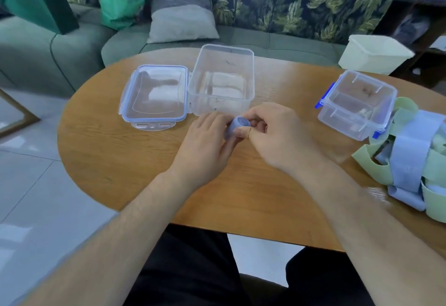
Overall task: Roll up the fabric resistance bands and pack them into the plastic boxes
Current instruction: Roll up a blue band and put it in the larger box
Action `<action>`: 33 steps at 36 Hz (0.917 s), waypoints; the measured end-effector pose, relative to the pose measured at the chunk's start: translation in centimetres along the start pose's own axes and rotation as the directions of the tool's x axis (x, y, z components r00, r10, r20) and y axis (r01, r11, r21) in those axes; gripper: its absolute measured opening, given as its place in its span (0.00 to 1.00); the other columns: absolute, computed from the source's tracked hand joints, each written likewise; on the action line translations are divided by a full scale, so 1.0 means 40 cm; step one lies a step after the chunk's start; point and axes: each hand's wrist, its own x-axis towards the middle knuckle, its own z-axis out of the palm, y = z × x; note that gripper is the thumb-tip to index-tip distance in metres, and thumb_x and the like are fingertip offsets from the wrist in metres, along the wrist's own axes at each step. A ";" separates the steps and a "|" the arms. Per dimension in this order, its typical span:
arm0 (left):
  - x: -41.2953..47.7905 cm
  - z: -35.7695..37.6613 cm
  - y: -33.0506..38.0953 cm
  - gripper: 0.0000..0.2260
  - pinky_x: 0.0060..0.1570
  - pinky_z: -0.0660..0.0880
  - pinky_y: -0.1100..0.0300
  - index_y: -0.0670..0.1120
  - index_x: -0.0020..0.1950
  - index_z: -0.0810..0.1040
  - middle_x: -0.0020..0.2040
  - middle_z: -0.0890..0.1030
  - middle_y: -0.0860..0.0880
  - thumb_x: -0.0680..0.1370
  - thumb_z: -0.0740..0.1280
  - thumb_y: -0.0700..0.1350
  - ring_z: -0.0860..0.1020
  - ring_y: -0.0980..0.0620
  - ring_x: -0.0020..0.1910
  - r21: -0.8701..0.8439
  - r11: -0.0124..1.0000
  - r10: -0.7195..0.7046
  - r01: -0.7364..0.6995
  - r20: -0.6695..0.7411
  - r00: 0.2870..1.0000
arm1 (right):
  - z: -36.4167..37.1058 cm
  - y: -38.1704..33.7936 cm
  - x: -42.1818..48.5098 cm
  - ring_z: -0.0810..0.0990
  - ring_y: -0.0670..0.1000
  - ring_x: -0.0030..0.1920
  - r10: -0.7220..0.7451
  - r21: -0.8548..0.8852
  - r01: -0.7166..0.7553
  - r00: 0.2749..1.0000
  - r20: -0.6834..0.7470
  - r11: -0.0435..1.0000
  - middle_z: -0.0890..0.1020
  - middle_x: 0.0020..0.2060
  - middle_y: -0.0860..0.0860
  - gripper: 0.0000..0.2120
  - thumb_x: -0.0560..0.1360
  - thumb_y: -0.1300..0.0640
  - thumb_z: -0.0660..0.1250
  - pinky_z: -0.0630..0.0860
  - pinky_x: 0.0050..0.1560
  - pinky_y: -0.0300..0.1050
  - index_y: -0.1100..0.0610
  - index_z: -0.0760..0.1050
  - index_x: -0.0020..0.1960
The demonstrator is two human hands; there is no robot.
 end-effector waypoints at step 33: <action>0.049 0.047 -0.189 0.24 0.68 0.68 0.47 0.43 0.73 0.70 0.72 0.71 0.46 0.83 0.60 0.57 0.69 0.47 0.72 0.064 0.928 -0.348 0.367 -0.208 0.914 | 0.050 -0.040 0.418 0.83 0.54 0.42 0.037 -0.248 0.028 0.966 0.255 0.968 0.85 0.40 0.54 0.05 0.75 0.58 0.72 0.81 0.50 0.54 0.57 0.84 0.49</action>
